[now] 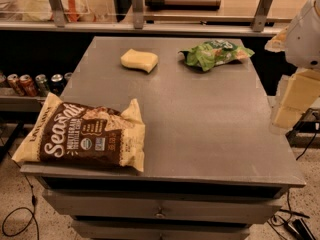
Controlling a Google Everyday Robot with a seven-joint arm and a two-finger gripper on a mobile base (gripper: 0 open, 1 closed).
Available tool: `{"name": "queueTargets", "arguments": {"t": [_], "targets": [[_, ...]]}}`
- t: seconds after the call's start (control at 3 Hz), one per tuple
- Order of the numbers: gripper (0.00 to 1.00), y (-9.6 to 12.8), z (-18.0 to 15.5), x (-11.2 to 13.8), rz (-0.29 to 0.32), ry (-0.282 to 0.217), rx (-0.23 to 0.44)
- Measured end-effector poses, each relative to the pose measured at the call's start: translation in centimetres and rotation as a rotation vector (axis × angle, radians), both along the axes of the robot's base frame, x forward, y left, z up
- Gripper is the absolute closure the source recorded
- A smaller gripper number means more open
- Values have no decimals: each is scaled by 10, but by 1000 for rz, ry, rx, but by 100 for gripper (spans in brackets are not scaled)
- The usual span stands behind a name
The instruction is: Move sponge near brown chip bag
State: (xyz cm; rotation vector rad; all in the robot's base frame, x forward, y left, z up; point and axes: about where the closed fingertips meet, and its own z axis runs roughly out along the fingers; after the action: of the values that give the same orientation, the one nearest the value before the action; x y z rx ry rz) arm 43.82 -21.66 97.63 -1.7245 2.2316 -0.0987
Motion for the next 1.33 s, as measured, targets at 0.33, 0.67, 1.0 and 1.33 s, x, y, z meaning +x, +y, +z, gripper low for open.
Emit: {"name": "queueTargets", "arguments": {"t": [0.33, 0.67, 1.0, 1.33], "targets": [[0, 7, 3, 6, 8, -15, 10], [0, 31, 5, 25, 20, -43, 30], [0, 65, 6, 53, 71, -54, 35], [0, 103, 2, 85, 131, -53, 12]]}}
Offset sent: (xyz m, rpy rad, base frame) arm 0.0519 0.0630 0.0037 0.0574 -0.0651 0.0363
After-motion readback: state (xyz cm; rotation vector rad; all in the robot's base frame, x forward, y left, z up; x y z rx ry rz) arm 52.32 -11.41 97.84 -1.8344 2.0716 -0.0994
